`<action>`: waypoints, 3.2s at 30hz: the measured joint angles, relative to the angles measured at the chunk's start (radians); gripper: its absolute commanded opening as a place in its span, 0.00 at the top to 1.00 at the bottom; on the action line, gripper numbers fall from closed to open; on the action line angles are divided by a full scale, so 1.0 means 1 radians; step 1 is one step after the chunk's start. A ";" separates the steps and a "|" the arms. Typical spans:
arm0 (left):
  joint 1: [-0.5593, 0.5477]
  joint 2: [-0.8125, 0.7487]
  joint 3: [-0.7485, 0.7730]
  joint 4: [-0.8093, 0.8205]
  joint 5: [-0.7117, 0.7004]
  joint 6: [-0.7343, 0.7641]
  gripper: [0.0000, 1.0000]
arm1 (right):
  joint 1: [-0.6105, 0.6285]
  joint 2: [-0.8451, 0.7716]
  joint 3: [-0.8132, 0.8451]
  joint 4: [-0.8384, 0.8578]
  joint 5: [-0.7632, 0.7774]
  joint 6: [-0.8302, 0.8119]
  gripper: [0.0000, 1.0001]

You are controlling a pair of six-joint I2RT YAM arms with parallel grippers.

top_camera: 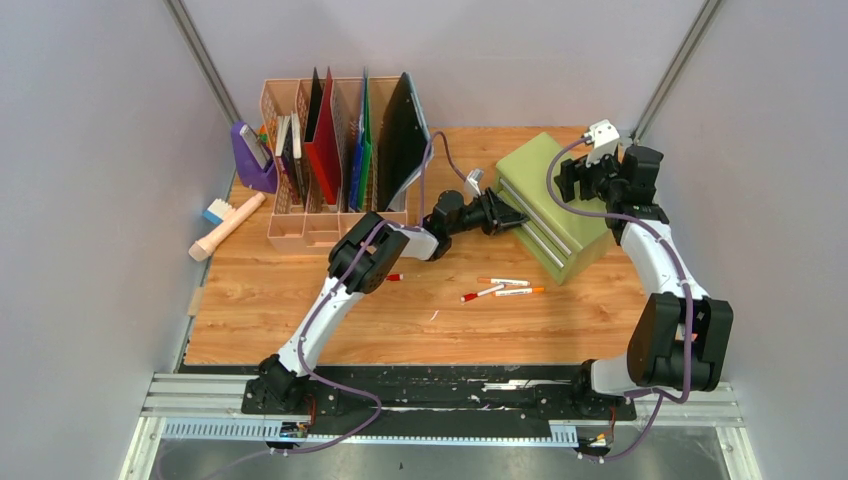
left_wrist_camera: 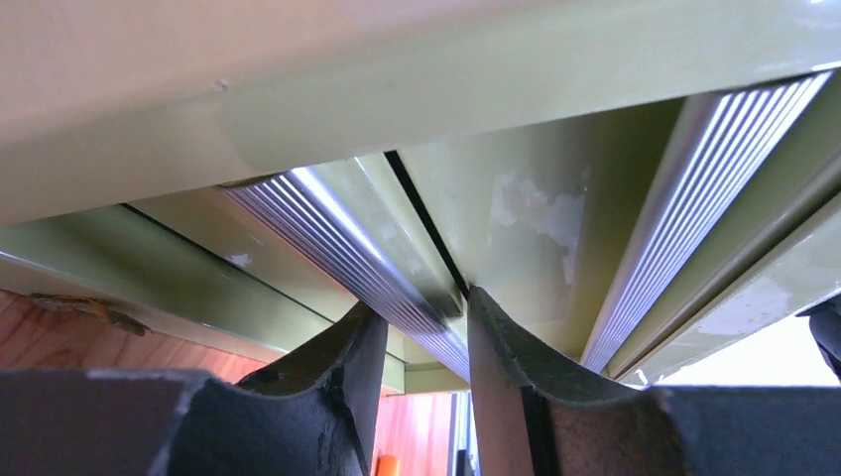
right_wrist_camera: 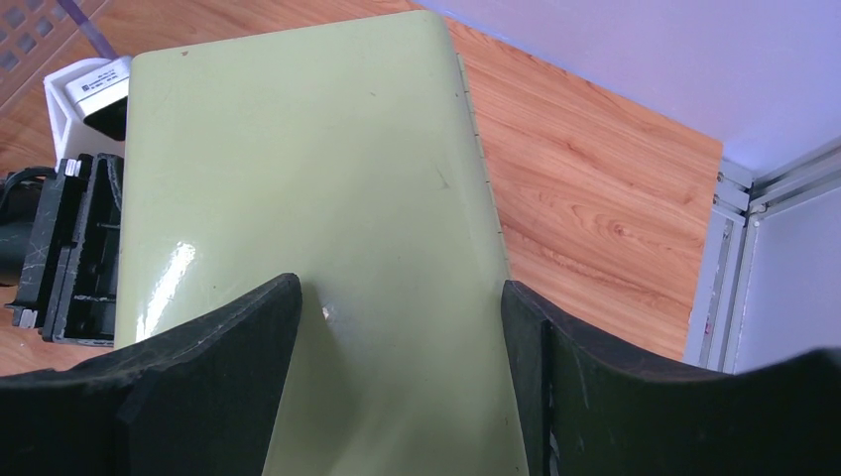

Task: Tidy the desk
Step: Open the drawer in the storage box, then pick up the stationery from the center of the board.

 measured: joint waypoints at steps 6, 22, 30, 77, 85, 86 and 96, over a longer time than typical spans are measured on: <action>-0.003 0.008 -0.008 0.024 -0.017 -0.053 0.80 | 0.000 0.002 0.000 0.001 -0.002 -0.001 0.27; -0.009 -0.039 -0.140 0.113 -0.057 -0.108 1.00 | 0.000 0.007 0.002 0.008 -0.006 -0.007 0.27; 0.006 -0.122 -0.263 0.103 -0.030 -0.092 1.00 | 0.000 0.008 0.002 0.009 -0.008 -0.007 0.27; 0.020 -0.613 -0.599 -0.618 0.056 0.588 0.09 | 0.002 0.020 0.014 0.006 -0.017 -0.011 0.27; -0.002 -0.703 -0.531 -0.915 0.017 0.917 0.11 | 0.002 0.018 0.014 0.005 -0.017 -0.012 0.27; -0.012 -0.703 -0.511 -0.960 0.002 0.966 0.11 | 0.002 0.017 0.014 0.003 -0.017 -0.012 0.27; -0.143 -0.711 -0.440 -1.253 -0.163 1.343 0.14 | 0.002 0.013 0.014 -0.005 -0.022 -0.021 0.27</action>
